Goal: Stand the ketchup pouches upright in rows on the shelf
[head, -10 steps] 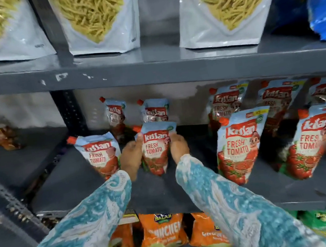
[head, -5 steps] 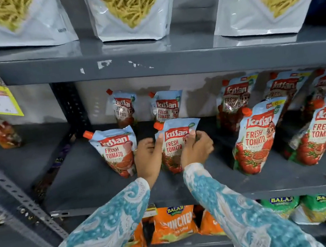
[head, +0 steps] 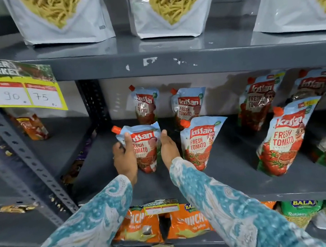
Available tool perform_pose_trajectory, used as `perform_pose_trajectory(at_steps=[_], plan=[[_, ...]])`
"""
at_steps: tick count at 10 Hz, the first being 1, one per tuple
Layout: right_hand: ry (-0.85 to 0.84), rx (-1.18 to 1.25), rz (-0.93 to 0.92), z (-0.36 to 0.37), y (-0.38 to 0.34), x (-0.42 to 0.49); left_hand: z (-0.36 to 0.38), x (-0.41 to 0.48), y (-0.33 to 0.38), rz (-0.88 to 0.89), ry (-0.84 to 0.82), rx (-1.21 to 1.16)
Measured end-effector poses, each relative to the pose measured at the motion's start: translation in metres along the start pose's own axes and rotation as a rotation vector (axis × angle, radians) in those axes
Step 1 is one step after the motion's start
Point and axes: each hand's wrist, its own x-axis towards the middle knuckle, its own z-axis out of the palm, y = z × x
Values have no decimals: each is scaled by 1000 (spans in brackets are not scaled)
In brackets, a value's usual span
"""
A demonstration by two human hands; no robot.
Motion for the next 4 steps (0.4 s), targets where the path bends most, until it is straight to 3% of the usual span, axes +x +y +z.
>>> perform_pose_trajectory(at_steps=[3,4], plan=[[-10,-47,-25,-7,0,-11,-4,-21,2,-31,28,40],[38,-97,-27,-14,5,-18,-8,-45,4,85,207,170]])
